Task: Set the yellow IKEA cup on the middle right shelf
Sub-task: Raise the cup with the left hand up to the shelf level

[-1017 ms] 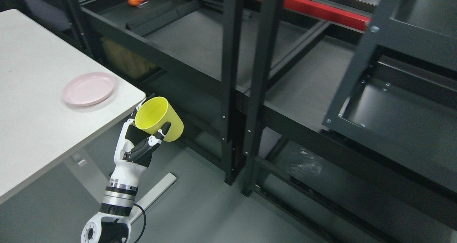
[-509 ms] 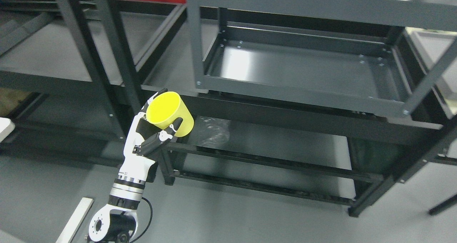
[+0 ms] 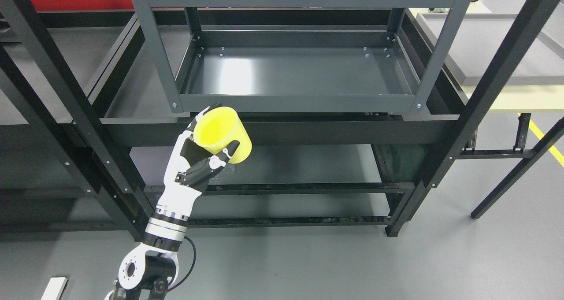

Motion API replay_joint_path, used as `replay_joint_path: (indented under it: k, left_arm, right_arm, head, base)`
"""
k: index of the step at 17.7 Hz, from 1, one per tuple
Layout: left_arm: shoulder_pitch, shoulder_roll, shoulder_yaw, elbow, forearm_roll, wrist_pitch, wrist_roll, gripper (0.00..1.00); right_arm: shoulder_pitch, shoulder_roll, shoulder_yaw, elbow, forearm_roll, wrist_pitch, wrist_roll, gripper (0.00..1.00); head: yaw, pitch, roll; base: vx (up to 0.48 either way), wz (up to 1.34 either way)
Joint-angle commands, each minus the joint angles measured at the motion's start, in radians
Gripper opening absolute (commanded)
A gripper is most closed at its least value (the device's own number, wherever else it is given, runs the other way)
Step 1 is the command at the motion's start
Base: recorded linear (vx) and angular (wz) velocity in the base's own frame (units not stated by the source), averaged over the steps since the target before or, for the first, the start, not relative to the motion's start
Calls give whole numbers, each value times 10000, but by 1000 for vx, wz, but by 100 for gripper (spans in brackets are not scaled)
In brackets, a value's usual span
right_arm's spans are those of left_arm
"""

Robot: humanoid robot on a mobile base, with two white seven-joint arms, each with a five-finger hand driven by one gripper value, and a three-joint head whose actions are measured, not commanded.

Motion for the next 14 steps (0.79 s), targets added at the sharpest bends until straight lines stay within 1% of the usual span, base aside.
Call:
replay_joint_path:
  k: [1,5,8,14]
  left_arm:
    - [-593,175,-266,29,-48,-79,-8,2]
    - [-1480,175,-557,44,-538,-79,-8,2]
    - [-2661,175,-1016,136,-662,-64,-8,2]
    - [-4900,175,-1493,136,-677,89,7,2]
  right_arm:
    - [142,-175,169,0,-246,3,-2,99]
    - [142,-175,169,0,-246,3,-2,99]
    - [142,-175,169,0,-246,3,-2,99]
    - [142,-175,169,0,-246,3,-2,99]
  head:
    - [0,0,0]
    - [0,0,0]
    - [0,0,0]
    - [0,0,0]
  base:
    - [58,72]
    - [67,4]
    - [56,-137]
    - [71,-185]
